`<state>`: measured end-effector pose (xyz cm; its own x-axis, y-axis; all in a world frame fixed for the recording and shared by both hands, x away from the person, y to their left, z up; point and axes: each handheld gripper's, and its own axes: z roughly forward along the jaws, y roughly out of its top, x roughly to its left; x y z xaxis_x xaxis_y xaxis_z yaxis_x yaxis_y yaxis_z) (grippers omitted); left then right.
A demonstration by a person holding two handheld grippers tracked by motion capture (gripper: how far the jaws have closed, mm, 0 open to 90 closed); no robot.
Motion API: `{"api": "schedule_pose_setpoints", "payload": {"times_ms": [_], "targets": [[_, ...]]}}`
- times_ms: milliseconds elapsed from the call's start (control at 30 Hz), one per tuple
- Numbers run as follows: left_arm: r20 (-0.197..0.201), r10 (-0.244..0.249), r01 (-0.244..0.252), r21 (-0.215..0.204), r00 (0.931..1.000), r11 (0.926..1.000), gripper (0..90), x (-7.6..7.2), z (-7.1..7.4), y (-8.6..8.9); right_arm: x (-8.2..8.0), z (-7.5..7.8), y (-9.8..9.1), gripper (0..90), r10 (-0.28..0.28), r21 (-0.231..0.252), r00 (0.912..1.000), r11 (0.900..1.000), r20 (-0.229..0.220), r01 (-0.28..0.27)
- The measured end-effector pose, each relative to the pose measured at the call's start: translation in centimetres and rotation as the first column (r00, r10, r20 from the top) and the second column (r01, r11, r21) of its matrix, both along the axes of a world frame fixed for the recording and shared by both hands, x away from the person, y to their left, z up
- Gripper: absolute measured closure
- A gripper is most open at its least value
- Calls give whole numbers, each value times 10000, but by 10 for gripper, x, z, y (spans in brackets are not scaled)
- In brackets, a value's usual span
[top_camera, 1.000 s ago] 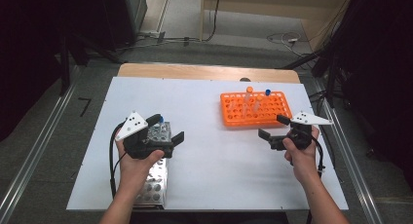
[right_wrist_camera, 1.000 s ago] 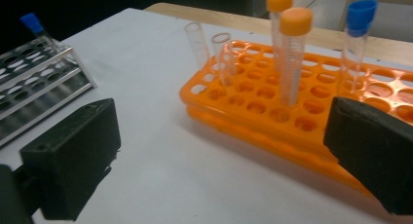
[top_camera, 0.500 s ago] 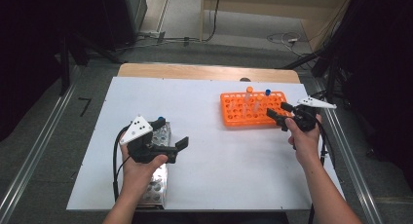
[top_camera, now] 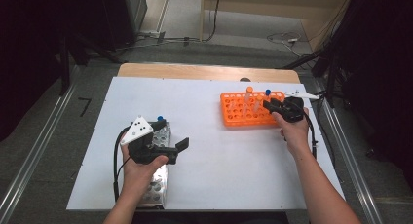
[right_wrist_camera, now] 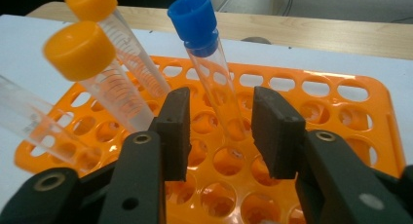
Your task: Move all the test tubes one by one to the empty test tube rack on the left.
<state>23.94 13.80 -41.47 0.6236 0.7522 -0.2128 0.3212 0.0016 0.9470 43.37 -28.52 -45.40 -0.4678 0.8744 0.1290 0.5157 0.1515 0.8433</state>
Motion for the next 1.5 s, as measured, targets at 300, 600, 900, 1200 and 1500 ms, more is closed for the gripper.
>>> {"api": "schedule_pose_setpoints", "payload": {"times_ms": [300,600,900,1200,1500], "targets": [[-72,-45,45,-1,10000,10000,0,0,-1,0,10,-12,8,689,-347,-537,9994,9980,-64,343],[-102,-135,135,15,9999,9999,0,1,-2,-2,11,-17,14,736,-587,-994,9979,9932,272,612],[-152,-215,214,-46,9997,9998,0,1,-3,-3,7,-9,12,753,-669,-825,9941,9938,851,740],[-140,-277,276,-18,9995,9996,0,1,-3,-5,-5,9,2,755,-888,-246,9874,9954,1310,928],[-129,-322,322,38,9994,9995,0,1,-2,-8,-29,25,-4,755,-624,55,9848,9980,1620,624]]}}
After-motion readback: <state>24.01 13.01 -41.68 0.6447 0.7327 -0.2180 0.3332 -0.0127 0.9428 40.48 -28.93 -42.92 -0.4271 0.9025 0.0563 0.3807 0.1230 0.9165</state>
